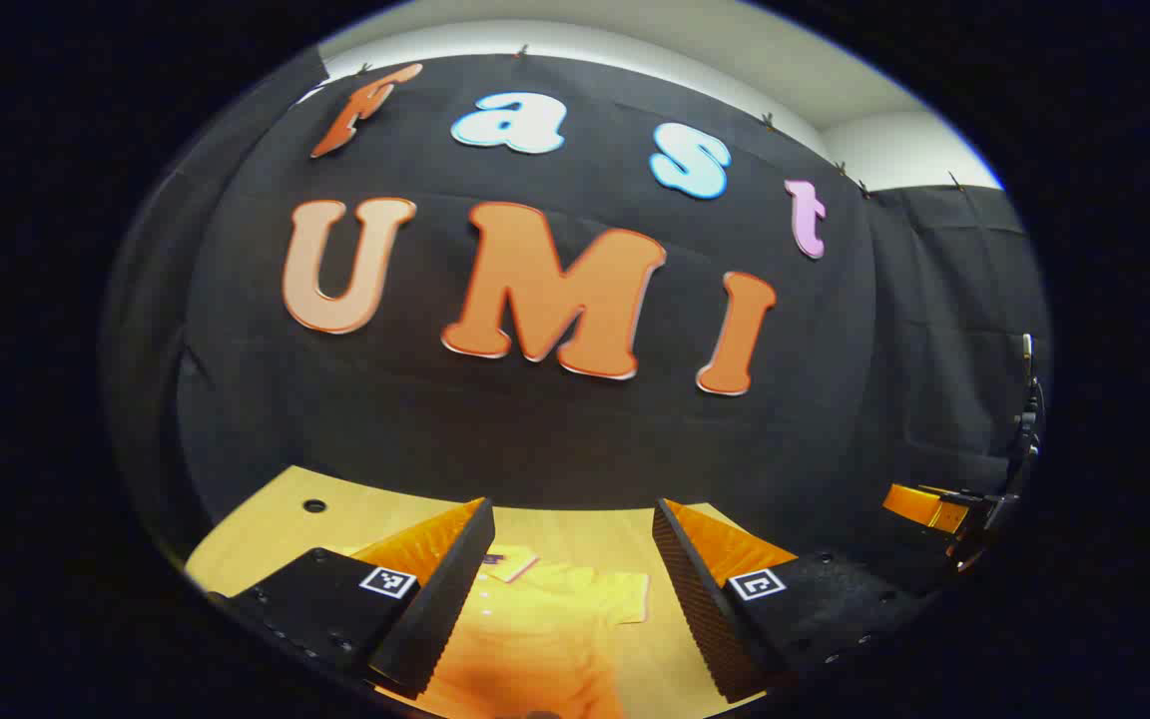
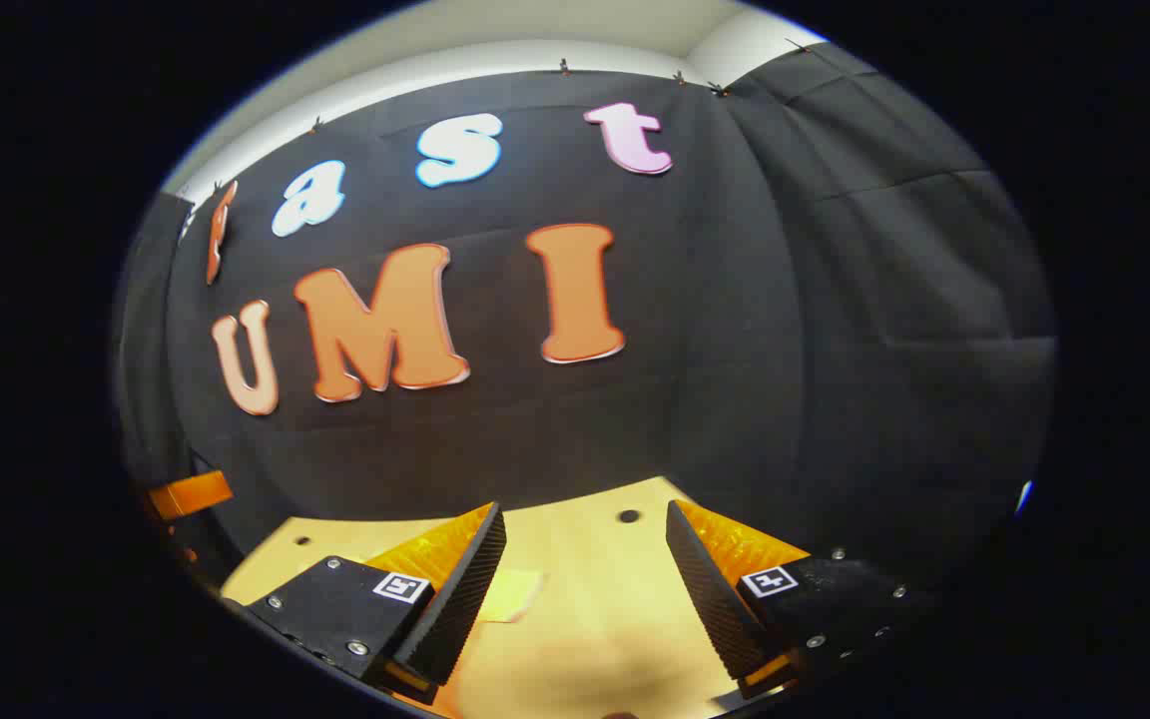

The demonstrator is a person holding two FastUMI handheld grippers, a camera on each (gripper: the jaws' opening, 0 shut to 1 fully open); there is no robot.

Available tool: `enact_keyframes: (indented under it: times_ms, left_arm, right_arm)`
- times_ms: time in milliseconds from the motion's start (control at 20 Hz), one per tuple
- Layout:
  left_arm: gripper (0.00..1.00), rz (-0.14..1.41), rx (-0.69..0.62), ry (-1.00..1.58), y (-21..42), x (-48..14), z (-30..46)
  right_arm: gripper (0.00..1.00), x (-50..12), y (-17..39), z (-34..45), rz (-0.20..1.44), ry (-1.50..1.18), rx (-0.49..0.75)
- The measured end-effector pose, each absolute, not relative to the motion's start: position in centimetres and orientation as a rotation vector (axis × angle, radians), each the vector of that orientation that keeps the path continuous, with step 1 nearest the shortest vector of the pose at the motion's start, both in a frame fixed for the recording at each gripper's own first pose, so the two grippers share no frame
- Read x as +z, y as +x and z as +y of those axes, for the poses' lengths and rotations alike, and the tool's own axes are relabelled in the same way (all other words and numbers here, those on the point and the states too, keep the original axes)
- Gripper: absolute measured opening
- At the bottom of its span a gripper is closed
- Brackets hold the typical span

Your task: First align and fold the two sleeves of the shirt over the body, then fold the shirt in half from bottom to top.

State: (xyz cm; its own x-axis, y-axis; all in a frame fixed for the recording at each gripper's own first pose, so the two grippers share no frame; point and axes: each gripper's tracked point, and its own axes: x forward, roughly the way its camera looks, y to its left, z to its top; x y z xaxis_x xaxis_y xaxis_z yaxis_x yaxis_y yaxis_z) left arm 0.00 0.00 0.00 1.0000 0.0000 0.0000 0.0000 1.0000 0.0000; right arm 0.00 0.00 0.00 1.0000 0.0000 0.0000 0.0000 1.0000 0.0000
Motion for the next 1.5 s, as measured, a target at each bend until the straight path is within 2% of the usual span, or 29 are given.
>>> enact_keyframes:
  times_ms: [150,200,250,400,650,850,1150,1350,1500]
  left_arm:
    - [0.98,-0.021,0.082,0.056,-1.8,3.0,8.1]
    - [0.98,-0.045,0.106,0.046,-2.5,4.2,10.4]
    - [0.97,-0.069,0.119,0.035,-3.1,5.4,12.2]
    - [0.98,-0.1,0.216,0.04,-4.0,7.2,16.9]
    - [0.98,-0.041,0.297,0.037,-3.6,6.5,19.0]
    - [0.98,-0.023,0.344,0.045,-2.5,6.1,18.6]
    - [0.98,0.002,0.33,0.059,0.9,5.2,18.0]
    - [0.98,0.023,0.264,0.097,3.5,5.0,17.4]
    - [0.98,0.045,0.223,0.086,4.5,4.4,17.6]
  right_arm:
    - [0.97,-0.1,0.1,6.7,0.007,-0.016,0.051]
    - [1.0,-0.3,0.1,8.2,0.014,-0.045,0.054]
    - [0.98,-0.2,0.1,9.3,0.015,-0.062,0.055]
    - [1.0,-0.9,1.2,11.8,0.061,-0.126,0.068]
    - [0.98,-1.2,3.3,13.9,0.101,-0.089,0.166]
    - [0.98,-0.2,6.9,12.8,0.104,-0.104,0.179]
    - [0.98,-1.4,9.1,10.8,0.16,-0.125,0.146]
    - [0.98,-2.1,10.2,10.2,0.189,-0.156,0.088]
    - [0.98,-3.8,11.9,10.9,0.281,-0.167,0.083]
